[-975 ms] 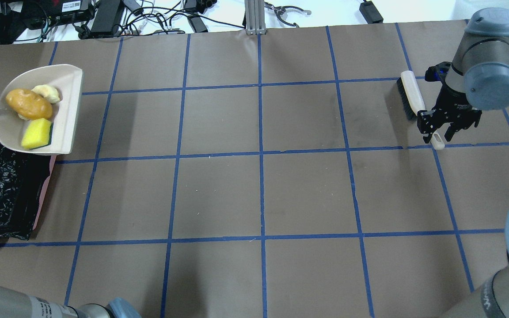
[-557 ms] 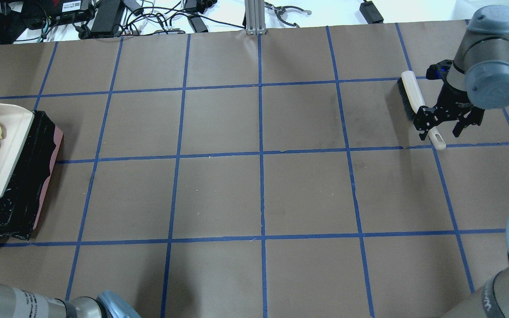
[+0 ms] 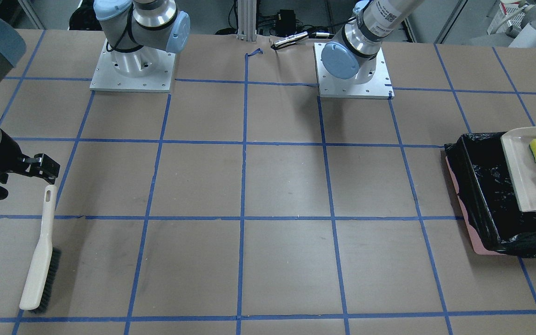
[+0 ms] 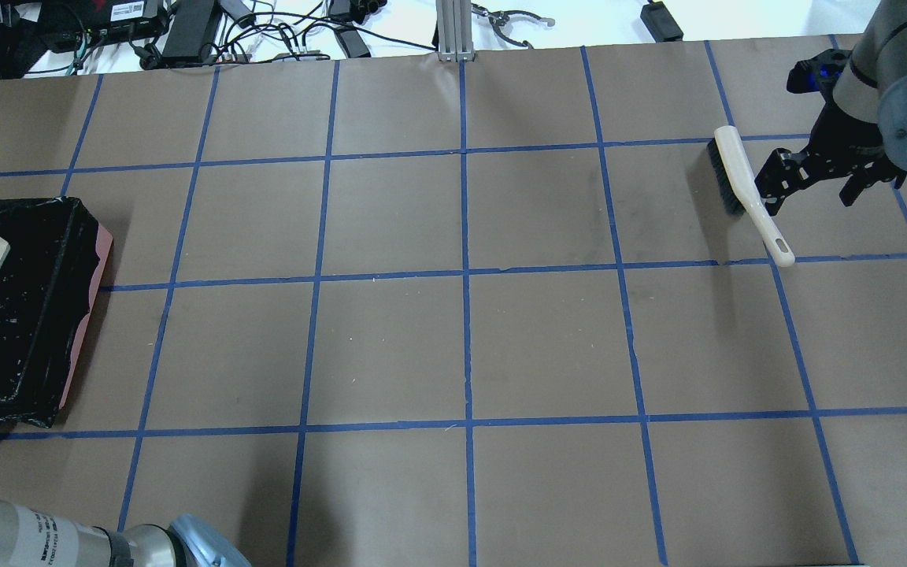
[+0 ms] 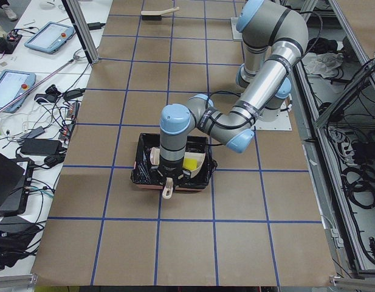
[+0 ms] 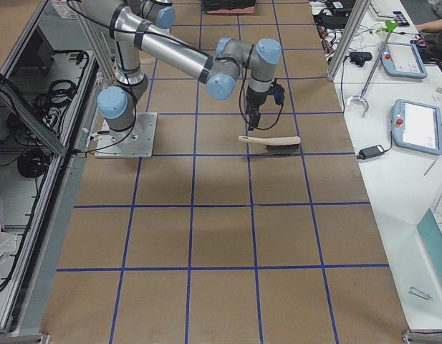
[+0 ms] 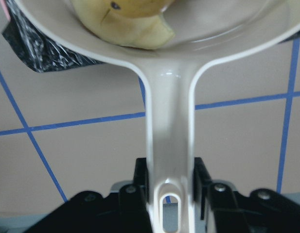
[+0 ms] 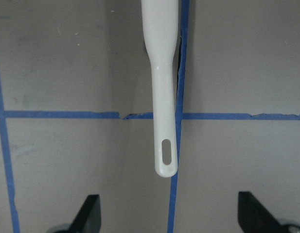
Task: Sweep and dump trash into bin
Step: 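Tilt the dustpan over the bin while the right gripper opens and rises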
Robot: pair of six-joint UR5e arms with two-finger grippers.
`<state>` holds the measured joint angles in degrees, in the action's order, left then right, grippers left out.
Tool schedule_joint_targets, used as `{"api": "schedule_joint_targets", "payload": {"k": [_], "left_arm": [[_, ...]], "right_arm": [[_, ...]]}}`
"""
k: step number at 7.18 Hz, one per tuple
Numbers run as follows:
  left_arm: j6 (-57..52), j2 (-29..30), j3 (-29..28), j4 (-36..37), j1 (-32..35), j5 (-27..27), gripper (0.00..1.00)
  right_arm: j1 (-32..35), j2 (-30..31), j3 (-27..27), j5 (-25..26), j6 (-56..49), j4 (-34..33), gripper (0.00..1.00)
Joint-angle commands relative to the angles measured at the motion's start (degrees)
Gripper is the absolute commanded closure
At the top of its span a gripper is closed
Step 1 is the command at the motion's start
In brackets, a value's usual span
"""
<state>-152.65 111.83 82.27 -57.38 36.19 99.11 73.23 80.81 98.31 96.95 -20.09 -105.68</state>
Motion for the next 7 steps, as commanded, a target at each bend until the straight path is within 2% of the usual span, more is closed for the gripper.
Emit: {"api": "schedule_joint_targets", "payload": {"k": [1,3,5,7], "left_arm": [[5.05,-0.46,0.43,1.3,1.77,8.16,1.0],[5.87,-1.35,0.52,1.74,3.71,12.66,1.0],[7.71,-1.61,0.78,3.31,5.38,15.4,1.0],[7.72,-1.7,1.13,5.08,6.0,16.82,1.0]], "right_arm": [[6.1,6.62,-0.14,-2.19,0.12,1.8,0.0],[10.34,9.87,-0.05,-2.29,4.61,2.32,0.0],[14.81,11.3,-0.14,-3.69,16.59,4.7,0.0],[20.26,12.01,-0.14,-4.83,18.68,4.7,0.0]]}}
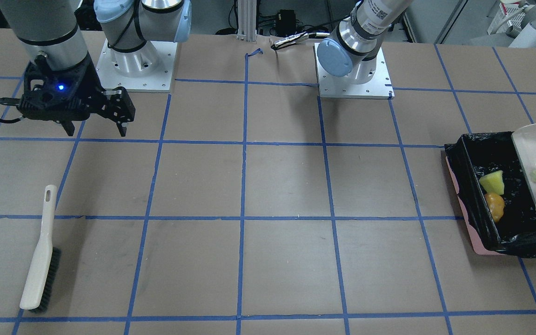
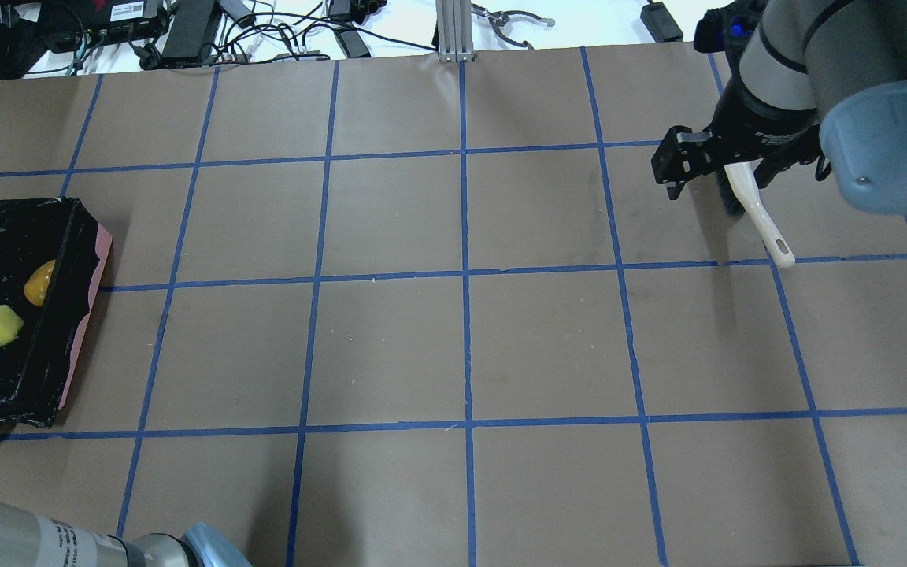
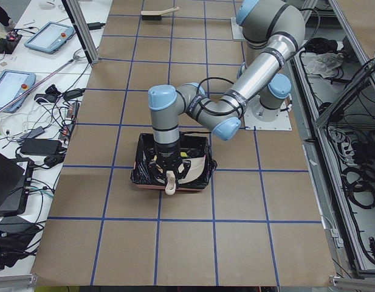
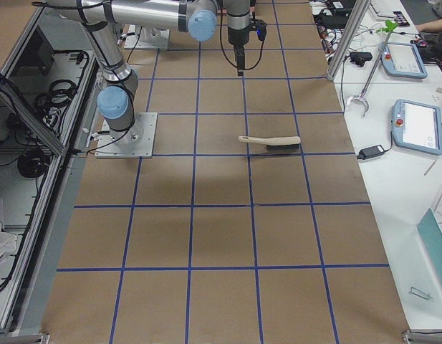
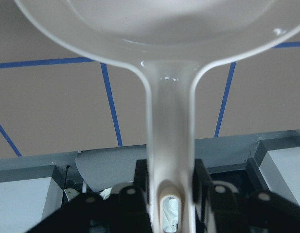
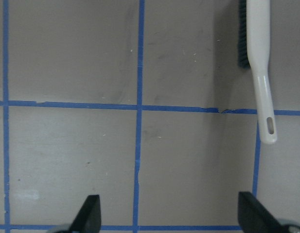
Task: Sweep and dump trash into bin
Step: 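Tilt the dustpan over the bin while the right gripper opens and rises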
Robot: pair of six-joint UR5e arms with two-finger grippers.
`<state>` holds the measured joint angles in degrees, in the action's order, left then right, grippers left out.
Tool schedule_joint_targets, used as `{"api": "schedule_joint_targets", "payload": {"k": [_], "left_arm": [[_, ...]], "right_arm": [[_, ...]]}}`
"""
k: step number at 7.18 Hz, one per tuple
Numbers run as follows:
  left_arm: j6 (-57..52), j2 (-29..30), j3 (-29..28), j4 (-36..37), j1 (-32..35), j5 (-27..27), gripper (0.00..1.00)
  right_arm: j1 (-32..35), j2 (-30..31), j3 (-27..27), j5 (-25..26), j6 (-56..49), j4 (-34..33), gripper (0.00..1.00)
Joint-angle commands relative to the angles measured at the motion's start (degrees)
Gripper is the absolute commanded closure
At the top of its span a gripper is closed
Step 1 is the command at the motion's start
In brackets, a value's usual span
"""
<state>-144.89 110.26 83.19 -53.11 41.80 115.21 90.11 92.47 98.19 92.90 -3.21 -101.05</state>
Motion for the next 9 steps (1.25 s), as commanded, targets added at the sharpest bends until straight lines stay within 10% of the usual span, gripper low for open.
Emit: {"api": "schedule_joint_targets", "payload": {"k": [1,9], "left_arm": [[-0.12,-0.22,0.22,1.17,0.39,0.8,1.0],[-0.03,-2.77,4.35,16.91,7.68,14.87,1.0]], "right_arm": [[3.93,0.43,-0.01,-0.71,1.89,0.06,0.0],[-1.41,0.69,0.34,-3.08,-2.86,3.22,0.0]]}}
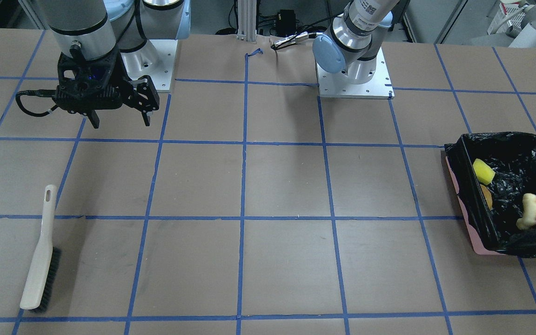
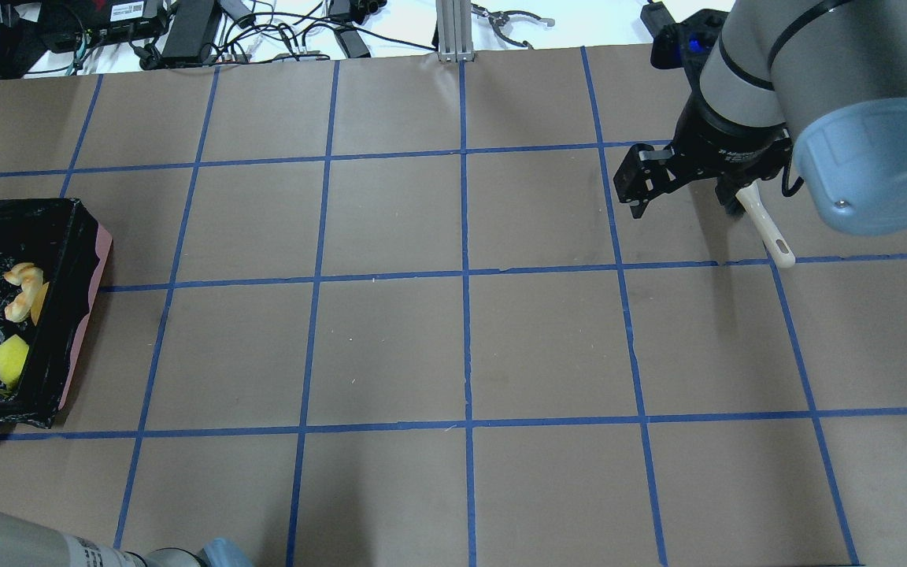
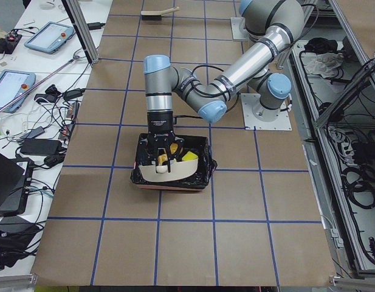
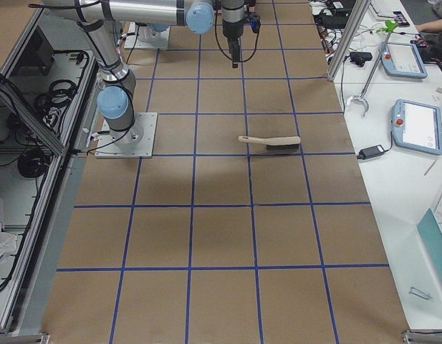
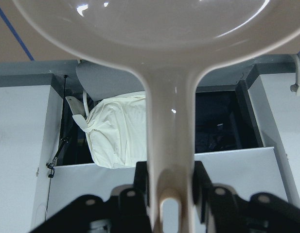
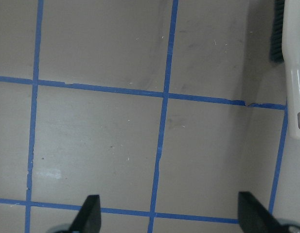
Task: Sweep and dump trash into bin
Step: 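Bring the empty dustpan back and lower it onto the table with the left gripper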
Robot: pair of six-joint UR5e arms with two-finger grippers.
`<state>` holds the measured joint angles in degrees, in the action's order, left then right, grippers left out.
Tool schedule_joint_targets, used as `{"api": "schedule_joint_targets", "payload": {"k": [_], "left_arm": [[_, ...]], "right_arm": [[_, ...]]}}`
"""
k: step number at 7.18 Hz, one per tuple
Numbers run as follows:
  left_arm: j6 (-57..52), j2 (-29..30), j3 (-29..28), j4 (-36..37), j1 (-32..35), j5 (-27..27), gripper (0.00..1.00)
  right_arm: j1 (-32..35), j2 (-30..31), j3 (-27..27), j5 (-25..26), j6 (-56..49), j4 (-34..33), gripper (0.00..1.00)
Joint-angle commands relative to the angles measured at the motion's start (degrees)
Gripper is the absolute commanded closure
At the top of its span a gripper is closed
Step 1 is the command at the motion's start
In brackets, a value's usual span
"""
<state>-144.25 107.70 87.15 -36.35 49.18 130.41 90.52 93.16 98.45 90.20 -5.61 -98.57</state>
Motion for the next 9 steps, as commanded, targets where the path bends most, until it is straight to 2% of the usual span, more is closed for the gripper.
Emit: {"api": "schedule_joint_targets", "payload": {"k": [1,3,4,5,6,7,9], "left_arm": [[-1.81,-0.65,0.04,-0.47,0.31,-5.38,1.0],[-0.86,-1.96,-0.75,-4.24,0.22,-19.08,1.0],[0.97,-2.67,-0.84,-7.74,0.22,-24.01,1.0],[5.52,-2.85,-0.84,-13.34,0.31,-25.46,1.0],[10.43,-2.15,-0.84,-17.66,0.31,-30.95,1.0],[15.97,-1.8,-0.75,-23.71,0.39,-34.23,1.0],[19.79,-0.92,-0.93,-25.27,5.63,-36.54,1.0]], "right_arm": [[-1.92,0.26,-0.01,-0.38,0.32,2.58,0.0],[-1.31,1.59,0.25,-0.29,4.6,2.77,0.0],[-1.22,1.67,0.25,-0.38,6.29,2.77,0.0],[-0.87,1.76,0.16,-0.38,6.57,2.77,0.0],[0.26,1.67,0.07,-0.38,6.75,2.77,0.0],[0.53,1.67,0.07,-0.38,6.4,2.77,0.0],[0.53,1.59,0.25,-0.2,6.49,2.86,0.0]]}}
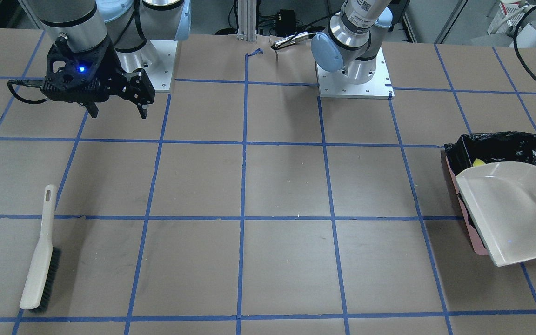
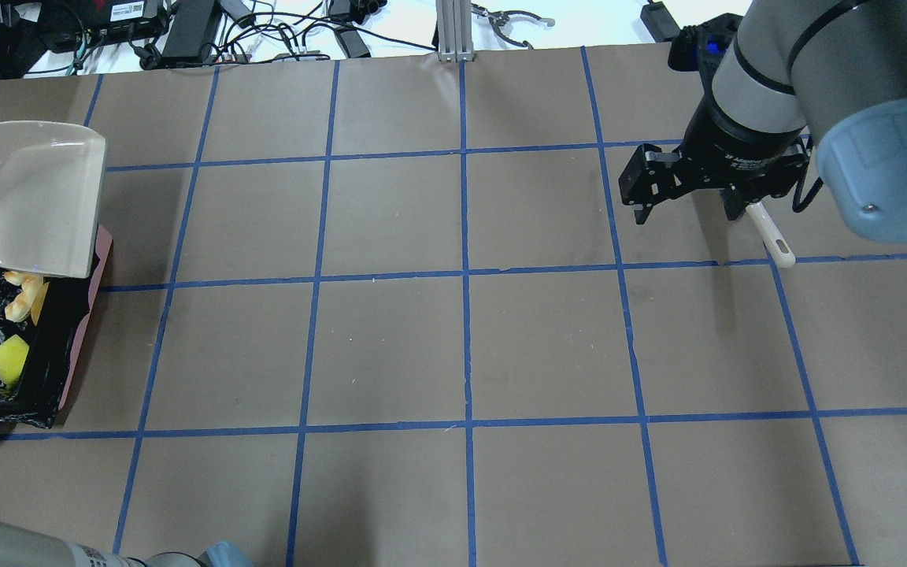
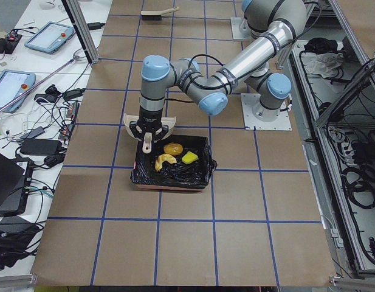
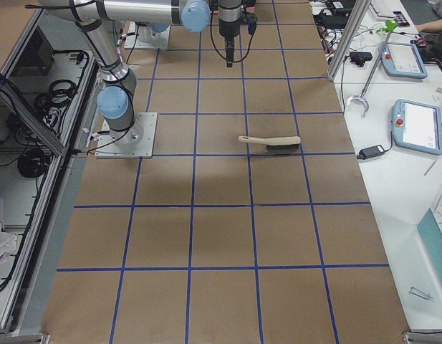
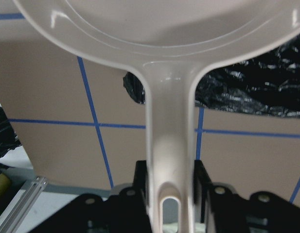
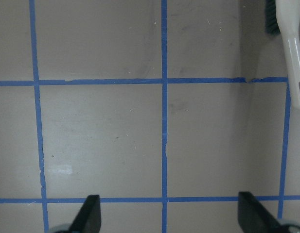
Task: Sweep and dump trash into bin
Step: 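Bring the empty dustpan back and lower it onto the table with the left gripper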
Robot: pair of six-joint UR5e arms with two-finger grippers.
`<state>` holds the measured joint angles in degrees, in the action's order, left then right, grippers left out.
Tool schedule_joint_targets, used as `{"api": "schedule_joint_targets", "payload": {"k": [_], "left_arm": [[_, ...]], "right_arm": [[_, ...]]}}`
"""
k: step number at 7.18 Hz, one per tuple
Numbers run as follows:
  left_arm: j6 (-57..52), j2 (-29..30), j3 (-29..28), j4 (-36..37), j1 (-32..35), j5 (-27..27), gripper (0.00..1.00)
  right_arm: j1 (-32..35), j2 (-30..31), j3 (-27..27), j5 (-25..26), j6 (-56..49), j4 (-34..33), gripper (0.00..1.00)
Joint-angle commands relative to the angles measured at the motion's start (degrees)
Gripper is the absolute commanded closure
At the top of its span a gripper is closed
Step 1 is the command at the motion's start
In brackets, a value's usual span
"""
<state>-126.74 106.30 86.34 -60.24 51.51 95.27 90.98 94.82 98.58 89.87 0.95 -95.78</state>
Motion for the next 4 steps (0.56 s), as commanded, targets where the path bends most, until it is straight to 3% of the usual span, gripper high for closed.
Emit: {"api": "schedule_joint_targets", "payload": {"k": [1,4], "left_arm": [[5.25,1.01,-0.2,-1.64,6.11,-2.02,1.0],[10.19,5.57,-0.29,-1.82,12.8,-4.13,1.0]], "right_arm": [[-0.01,-0.07,0.12,0.13,-0.68,0.06,0.0],[-0.1,-0.07,0.21,0.13,-0.77,0.15,0.0]]}}
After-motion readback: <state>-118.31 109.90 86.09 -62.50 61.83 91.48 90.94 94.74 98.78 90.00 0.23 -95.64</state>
